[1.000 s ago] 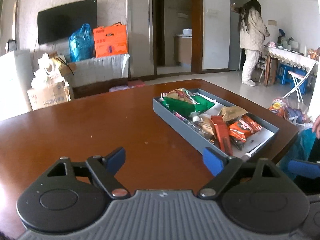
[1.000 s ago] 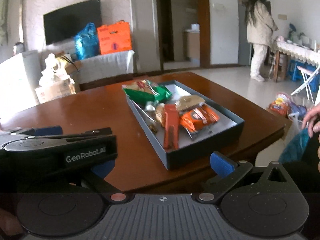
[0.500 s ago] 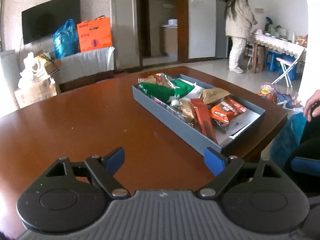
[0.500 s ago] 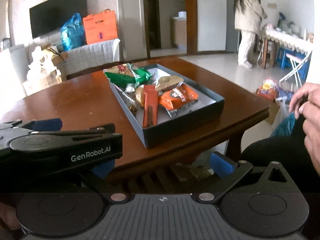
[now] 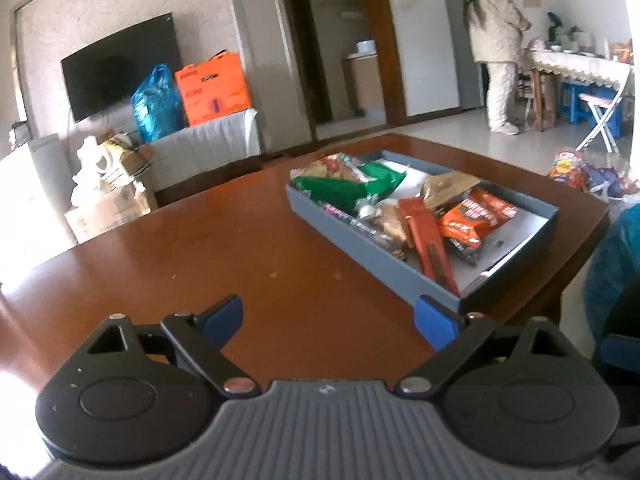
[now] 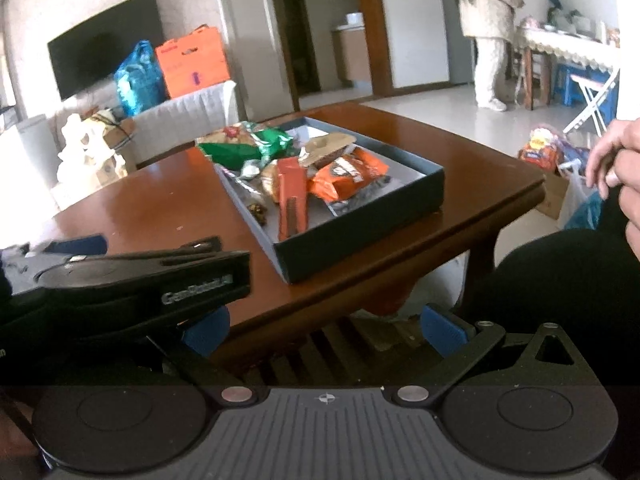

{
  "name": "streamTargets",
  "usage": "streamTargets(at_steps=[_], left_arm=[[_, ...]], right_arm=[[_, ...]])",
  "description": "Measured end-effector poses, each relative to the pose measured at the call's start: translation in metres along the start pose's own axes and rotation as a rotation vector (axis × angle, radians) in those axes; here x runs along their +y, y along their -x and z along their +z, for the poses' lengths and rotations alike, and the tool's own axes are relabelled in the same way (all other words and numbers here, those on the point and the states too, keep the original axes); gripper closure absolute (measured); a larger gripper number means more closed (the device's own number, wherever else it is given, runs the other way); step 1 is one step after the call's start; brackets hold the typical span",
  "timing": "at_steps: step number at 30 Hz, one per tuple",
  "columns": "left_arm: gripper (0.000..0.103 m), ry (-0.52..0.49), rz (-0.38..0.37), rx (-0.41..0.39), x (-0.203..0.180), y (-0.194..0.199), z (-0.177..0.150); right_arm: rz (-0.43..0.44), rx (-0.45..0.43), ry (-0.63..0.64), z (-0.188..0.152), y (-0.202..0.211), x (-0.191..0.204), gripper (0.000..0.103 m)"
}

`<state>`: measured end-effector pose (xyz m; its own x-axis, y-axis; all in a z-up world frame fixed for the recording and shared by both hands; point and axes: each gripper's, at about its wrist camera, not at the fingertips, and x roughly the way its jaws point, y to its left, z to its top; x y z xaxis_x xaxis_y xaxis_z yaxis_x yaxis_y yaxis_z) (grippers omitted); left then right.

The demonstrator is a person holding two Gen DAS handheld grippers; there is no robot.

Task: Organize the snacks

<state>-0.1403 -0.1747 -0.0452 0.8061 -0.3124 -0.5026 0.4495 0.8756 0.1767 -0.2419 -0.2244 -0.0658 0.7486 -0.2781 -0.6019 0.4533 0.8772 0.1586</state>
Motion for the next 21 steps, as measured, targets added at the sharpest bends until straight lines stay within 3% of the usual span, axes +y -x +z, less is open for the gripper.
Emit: streamTargets(at_steps=[6,8,21], left_arm=[[0.008,0.091,-0.088,-0.003,0.013,0.001,0.002],[0.001,0.103,-0.094,0.010,0.015,-0.001,0.003],[0.000,0.032,-0.003,0.030,0.003,-0.002,0.008]], right_arm=[[0.005,-0.004,-0.033,0.001,0.001,-0.005,0.000],[0.007,-0.004,-0.040,0.001,0.000,-0.006,0.000],[0.012,-0.001,-0.060,0.000,0.000,-0.007,0.000]])
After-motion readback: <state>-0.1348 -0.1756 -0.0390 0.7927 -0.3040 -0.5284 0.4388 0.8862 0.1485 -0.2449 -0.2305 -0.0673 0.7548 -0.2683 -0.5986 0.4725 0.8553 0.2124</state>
